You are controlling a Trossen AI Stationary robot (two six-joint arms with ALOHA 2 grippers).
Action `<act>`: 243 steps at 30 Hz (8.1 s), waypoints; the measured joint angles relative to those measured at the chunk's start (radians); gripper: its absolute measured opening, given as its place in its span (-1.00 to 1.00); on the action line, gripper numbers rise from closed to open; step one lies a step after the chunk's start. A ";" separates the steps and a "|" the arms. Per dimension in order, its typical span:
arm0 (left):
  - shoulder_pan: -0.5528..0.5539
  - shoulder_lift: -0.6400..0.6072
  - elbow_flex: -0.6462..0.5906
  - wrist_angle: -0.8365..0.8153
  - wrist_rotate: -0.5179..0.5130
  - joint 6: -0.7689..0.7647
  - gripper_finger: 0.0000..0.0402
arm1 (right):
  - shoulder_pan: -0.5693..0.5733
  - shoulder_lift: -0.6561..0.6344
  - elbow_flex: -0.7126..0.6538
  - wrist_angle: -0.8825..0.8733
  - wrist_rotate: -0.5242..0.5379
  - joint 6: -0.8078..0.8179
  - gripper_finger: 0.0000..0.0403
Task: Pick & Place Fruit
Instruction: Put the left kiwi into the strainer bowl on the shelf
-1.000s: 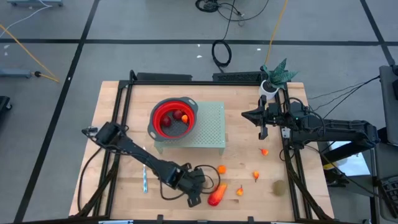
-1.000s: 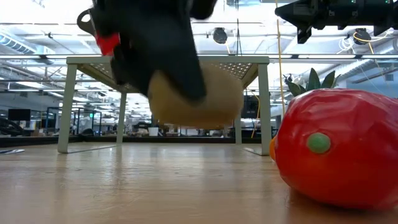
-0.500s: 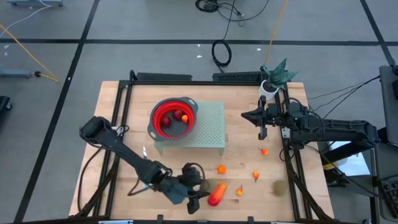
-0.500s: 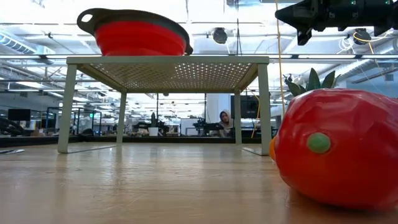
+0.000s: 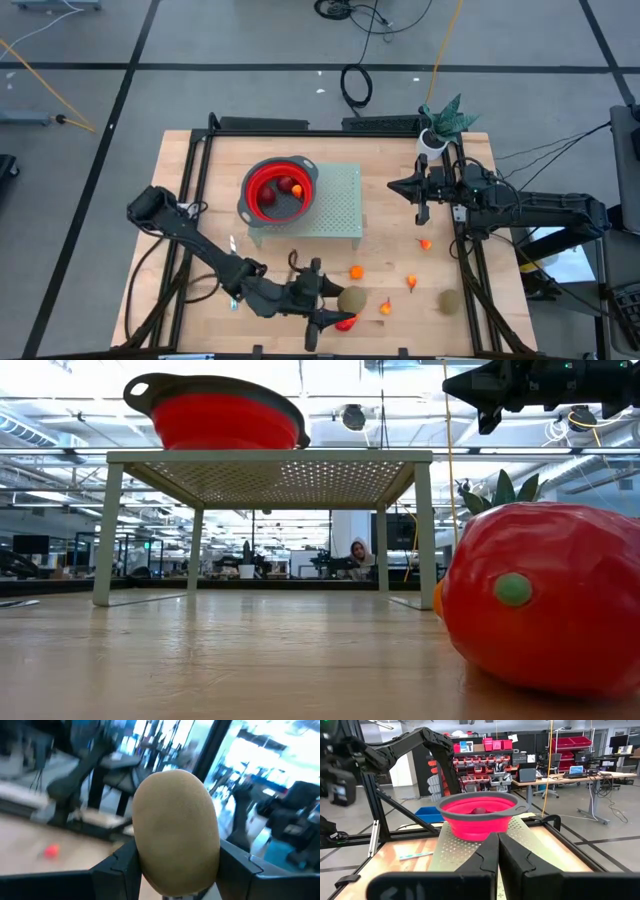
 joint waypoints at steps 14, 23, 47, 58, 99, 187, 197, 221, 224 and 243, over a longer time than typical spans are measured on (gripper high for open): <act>-0.003 0.000 0.000 0.243 0.060 0.199 -0.07 | 0.000 0.000 0.000 -0.005 0.000 0.000 -1.00; -0.003 0.000 0.000 0.245 0.030 0.152 -0.07 | 0.000 0.000 0.000 -0.005 0.000 0.000 -1.00; 0.085 0.001 -0.001 0.589 -0.128 -0.568 -0.07 | 0.000 0.000 0.000 -0.005 0.000 0.000 -1.00; 0.089 0.001 -0.001 0.558 -0.010 -0.324 -0.07 | 0.000 0.000 0.000 -0.006 0.000 -0.001 -1.00; -0.046 -0.151 -0.001 -1.125 0.214 -1.456 -0.07 | 0.000 0.000 0.000 -0.007 0.001 -0.075 -1.00; 0.267 -0.657 0.000 -1.774 -0.014 -1.046 -0.07 | 0.000 0.000 0.000 -0.005 0.006 -0.072 -1.00; 0.405 -0.651 0.001 -1.445 -0.020 -0.670 -0.07 | 0.000 0.000 0.000 -0.005 0.006 -0.072 -1.00; 0.605 -0.413 0.001 -1.318 0.294 -0.285 -0.07 | 0.000 0.000 0.000 -0.006 0.006 -0.072 -1.00; 0.605 -0.391 0.001 -1.327 0.297 -0.267 -0.07 | 0.000 0.000 0.000 -0.006 0.006 -0.072 -1.00; 0.589 -0.361 0.000 -1.515 0.320 -0.369 -0.07 | 0.000 0.000 0.000 -0.013 0.006 -0.090 -1.00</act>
